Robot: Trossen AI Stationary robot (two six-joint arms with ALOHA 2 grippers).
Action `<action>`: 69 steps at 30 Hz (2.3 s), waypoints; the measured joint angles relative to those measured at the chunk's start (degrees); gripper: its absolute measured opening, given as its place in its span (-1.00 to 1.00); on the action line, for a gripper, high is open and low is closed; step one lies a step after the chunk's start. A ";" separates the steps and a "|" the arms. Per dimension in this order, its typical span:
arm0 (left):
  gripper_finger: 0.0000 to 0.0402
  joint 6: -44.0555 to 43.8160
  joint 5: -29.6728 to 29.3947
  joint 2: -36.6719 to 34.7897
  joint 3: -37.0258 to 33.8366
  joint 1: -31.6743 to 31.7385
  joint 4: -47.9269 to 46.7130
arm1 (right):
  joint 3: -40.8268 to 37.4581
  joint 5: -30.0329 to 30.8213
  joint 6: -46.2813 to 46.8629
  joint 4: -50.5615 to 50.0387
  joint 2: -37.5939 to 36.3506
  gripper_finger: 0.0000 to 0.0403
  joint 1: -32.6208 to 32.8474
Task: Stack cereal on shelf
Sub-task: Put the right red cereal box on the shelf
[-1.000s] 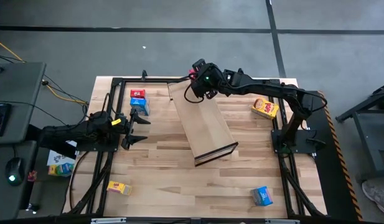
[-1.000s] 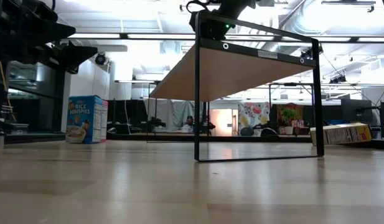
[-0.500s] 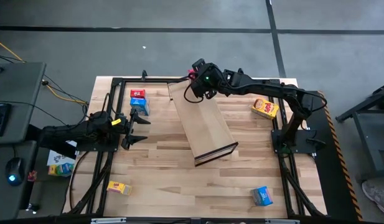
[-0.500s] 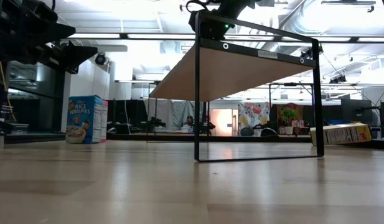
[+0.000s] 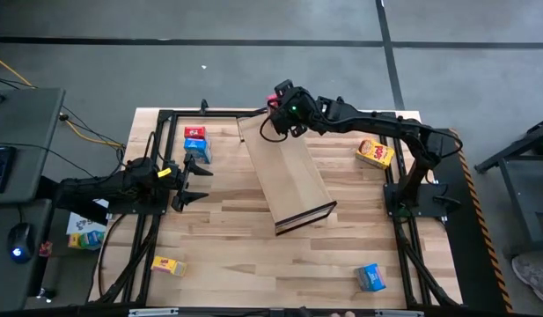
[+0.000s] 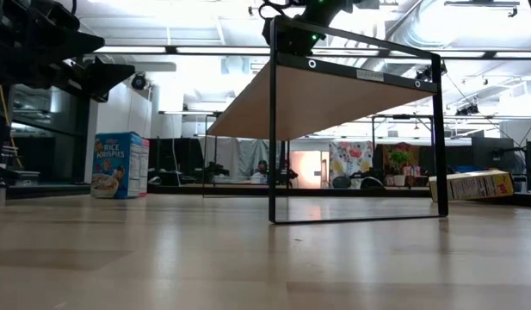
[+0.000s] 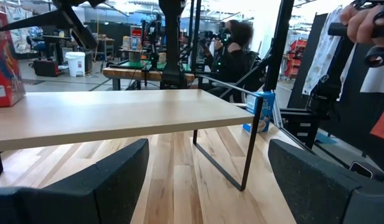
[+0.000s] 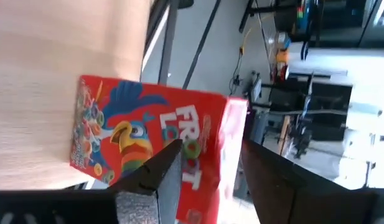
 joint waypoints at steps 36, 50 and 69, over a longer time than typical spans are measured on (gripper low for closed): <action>0.60 0.00 0.00 0.00 -0.01 -0.01 0.01 | 29.31 13.17 74.31 -48.86 5.99 -1.00 8.79; 0.60 0.00 0.00 0.00 0.00 0.00 0.00 | 39.59 21.80 86.31 -63.89 19.89 -1.00 6.89; 0.60 0.00 0.00 0.00 0.00 0.00 -0.02 | 42.12 14.63 94.81 -61.94 19.56 -1.00 5.22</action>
